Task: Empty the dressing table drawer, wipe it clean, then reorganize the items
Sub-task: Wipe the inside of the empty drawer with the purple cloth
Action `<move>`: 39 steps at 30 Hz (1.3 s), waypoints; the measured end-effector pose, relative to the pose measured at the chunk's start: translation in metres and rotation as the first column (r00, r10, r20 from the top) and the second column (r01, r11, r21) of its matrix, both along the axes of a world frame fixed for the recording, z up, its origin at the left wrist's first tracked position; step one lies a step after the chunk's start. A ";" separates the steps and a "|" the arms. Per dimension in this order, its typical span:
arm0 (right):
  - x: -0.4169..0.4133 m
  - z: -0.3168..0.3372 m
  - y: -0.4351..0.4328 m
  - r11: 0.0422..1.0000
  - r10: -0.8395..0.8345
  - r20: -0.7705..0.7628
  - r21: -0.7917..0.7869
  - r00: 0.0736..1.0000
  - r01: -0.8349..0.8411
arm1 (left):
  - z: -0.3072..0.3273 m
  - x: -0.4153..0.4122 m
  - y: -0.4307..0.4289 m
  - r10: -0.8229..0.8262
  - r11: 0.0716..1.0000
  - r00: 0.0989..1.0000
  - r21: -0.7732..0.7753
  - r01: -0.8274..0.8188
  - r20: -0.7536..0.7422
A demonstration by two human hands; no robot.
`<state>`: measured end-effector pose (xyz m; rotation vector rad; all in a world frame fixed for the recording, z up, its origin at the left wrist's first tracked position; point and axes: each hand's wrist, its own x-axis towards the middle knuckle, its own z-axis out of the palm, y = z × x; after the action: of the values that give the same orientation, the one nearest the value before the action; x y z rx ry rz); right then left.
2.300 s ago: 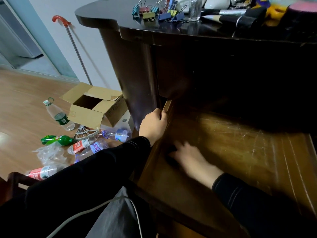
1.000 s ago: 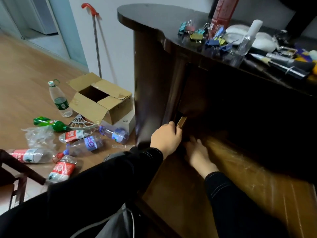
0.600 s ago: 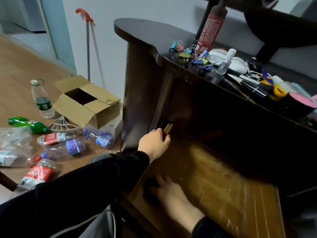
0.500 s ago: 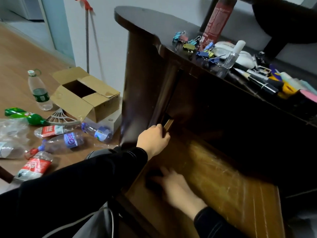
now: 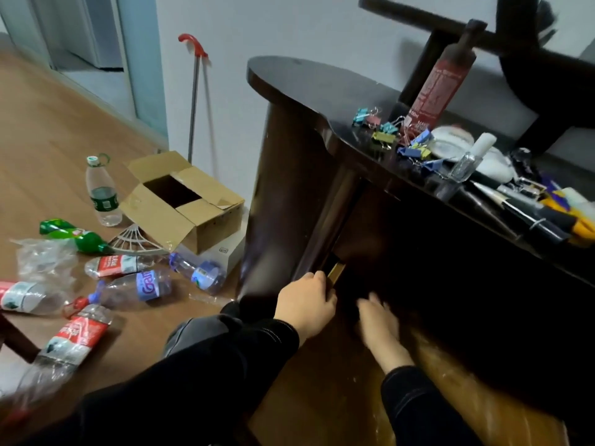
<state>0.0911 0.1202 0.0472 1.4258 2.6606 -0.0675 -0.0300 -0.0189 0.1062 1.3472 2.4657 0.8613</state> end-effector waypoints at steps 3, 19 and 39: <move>0.017 0.004 -0.040 0.997 0.067 -0.006 -0.029 0.998 -0.067 | 0.004 -0.001 -0.002 -0.004 1.000 1.000 -0.006 0.004 -0.002; 0.022 0.007 -0.008 0.995 0.079 -0.026 -0.055 0.997 -0.080 | 0.004 -0.001 -0.001 -0.013 1.000 1.000 -0.014 0.012 -0.012; 0.085 -0.014 -0.108 0.932 0.286 -0.015 -0.230 0.958 -0.282 | 0.021 0.008 -0.013 -0.033 0.996 0.999 -0.078 0.032 -0.009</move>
<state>0.1764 0.0118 0.0329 0.9588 2.7066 -0.3217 -0.0223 -0.0323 0.1267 1.3642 2.4506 0.7445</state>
